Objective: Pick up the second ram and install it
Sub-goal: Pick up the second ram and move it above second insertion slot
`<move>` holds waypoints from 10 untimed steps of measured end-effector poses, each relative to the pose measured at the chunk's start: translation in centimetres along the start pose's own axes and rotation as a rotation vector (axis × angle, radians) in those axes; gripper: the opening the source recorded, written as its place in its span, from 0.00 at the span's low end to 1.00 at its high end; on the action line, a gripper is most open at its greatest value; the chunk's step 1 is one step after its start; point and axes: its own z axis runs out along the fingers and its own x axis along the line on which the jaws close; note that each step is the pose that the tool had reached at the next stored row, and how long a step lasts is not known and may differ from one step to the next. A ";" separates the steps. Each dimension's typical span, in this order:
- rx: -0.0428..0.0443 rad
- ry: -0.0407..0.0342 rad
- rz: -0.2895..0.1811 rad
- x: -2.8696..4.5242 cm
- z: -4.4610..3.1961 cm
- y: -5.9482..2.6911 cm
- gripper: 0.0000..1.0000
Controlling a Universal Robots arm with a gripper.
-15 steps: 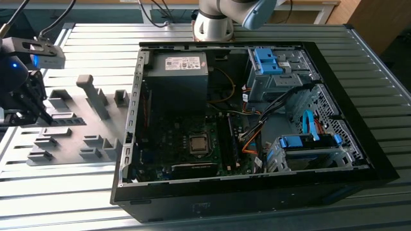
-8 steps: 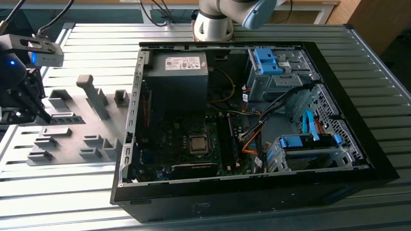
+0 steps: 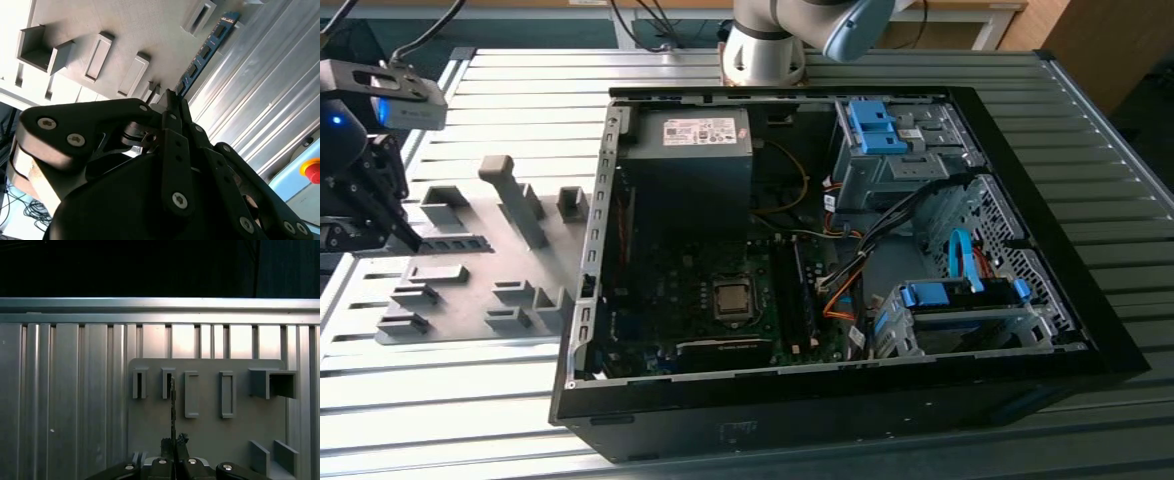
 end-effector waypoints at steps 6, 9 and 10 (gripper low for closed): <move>0.0000 -0.0001 0.000 -0.01 -0.72 0.01 0.14; 0.0000 0.0000 0.000 -0.01 -1.08 0.01 0.14; 0.0000 0.0000 0.000 -0.01 -1.20 0.01 0.14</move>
